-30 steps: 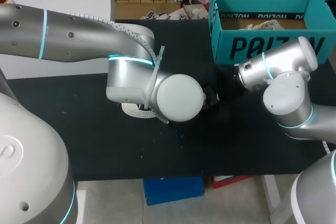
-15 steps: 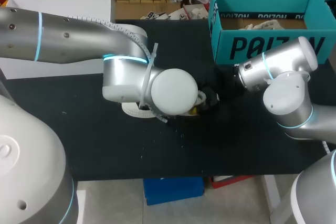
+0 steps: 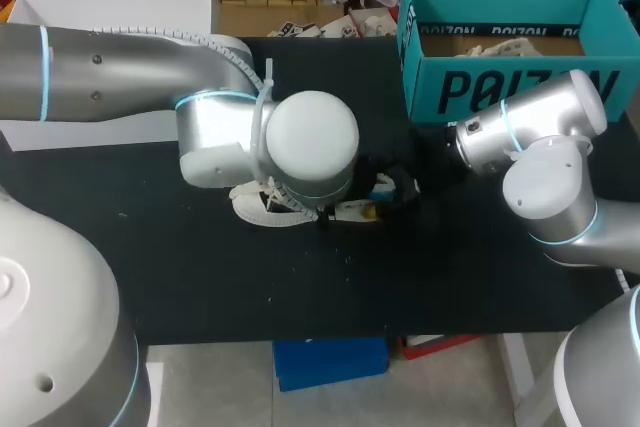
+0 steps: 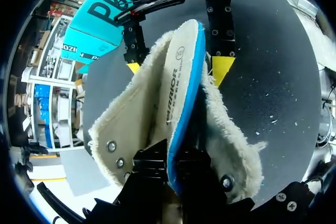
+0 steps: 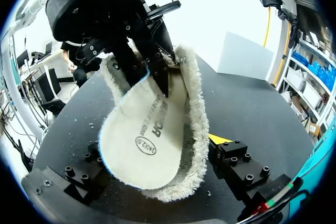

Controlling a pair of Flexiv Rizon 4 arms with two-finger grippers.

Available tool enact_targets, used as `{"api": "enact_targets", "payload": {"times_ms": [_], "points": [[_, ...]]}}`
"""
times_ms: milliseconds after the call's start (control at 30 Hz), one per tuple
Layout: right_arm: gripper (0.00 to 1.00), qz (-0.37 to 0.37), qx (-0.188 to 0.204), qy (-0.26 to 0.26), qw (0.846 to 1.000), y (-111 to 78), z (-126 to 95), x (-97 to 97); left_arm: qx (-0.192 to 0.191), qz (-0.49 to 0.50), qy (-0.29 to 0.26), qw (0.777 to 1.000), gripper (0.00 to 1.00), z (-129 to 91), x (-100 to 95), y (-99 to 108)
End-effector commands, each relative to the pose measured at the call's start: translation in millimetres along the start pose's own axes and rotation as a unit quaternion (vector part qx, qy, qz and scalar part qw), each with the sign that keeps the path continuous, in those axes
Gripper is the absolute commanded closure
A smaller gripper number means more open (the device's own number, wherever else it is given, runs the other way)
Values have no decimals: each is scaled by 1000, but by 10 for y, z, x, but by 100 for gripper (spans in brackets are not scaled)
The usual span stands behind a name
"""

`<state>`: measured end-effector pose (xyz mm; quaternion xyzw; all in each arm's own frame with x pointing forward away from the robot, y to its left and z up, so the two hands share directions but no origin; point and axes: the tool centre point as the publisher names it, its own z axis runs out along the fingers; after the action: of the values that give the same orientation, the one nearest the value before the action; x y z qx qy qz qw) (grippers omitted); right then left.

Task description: Take the shoe out of the shoebox, open the shoe tongue, remove and reinsert the insole, then place the shoe into the shoebox

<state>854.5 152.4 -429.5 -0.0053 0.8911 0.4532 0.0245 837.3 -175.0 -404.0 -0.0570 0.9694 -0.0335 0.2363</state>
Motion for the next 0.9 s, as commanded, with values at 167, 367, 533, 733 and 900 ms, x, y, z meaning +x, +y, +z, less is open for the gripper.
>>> {"api": "enact_targets", "payload": {"times_ms": [167, 367, 533, 733, 900], "points": [[100, 1, 1, 0, 1000, -10, 12, -19, 26, -10, 16, 999, 100, -309, -92, 37], [100, 1, 1, 0, 1000, -10, 12, -19, 36, -16, 25, 999, 100, -350, -125, 28], [100, 1, 1, 0, 1000, -10, 12, -19, 49, -11, 37, 998, 100, -336, -119, -6], [100, 1, 1, 0, 1000, -10, 12, -19, 73, 8, 61, 995, 100, -210, -137, -106], [100, 1, 1, 0, 1000, -10, 12, -19, 90, 24, 66, 993, 70, -160, -175, -168]]}}
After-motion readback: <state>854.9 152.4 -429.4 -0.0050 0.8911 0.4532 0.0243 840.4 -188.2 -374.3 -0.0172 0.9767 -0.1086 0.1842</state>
